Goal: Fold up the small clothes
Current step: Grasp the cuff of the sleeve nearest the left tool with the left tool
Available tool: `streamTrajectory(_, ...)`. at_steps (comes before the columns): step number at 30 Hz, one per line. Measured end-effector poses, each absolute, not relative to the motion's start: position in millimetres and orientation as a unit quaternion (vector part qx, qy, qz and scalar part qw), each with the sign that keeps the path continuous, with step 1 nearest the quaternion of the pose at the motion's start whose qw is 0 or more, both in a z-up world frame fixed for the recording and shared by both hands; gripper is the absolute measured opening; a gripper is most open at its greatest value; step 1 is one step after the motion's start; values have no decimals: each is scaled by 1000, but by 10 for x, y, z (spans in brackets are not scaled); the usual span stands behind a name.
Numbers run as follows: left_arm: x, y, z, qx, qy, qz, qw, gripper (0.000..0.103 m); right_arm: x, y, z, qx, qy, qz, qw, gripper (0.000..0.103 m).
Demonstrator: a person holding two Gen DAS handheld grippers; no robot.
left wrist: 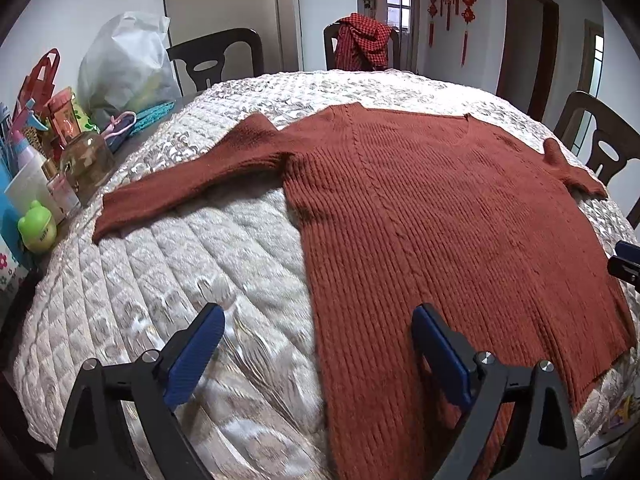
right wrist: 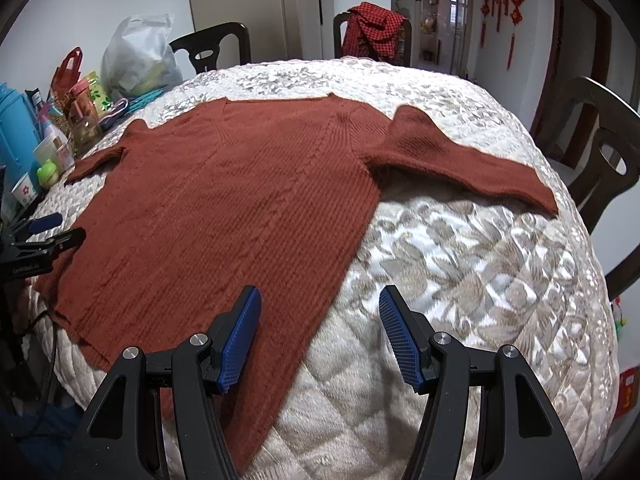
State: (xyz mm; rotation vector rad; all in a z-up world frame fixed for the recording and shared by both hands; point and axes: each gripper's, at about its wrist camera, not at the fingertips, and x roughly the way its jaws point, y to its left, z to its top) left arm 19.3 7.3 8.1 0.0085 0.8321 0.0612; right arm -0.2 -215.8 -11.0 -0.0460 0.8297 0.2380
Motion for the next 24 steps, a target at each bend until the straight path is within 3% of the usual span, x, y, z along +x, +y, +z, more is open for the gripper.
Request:
streamTrajectory(5,362,334,143,-22,391,51,919,93,93,-2057,-26,-30,391,125,911,62)
streamTrajectory(12,625,1173,134,-133,390,120,903,82,303,-1864,29,-35,383,149,911,62)
streamTrajectory(20,793,1768,40,-225,384,169,880,79,517,-1683,20,-43,385,170,906,62)
streamTrajectory(24,938,1798,21,-200,385,204,878,60,614,-1634,18,-40,386,178,904,62)
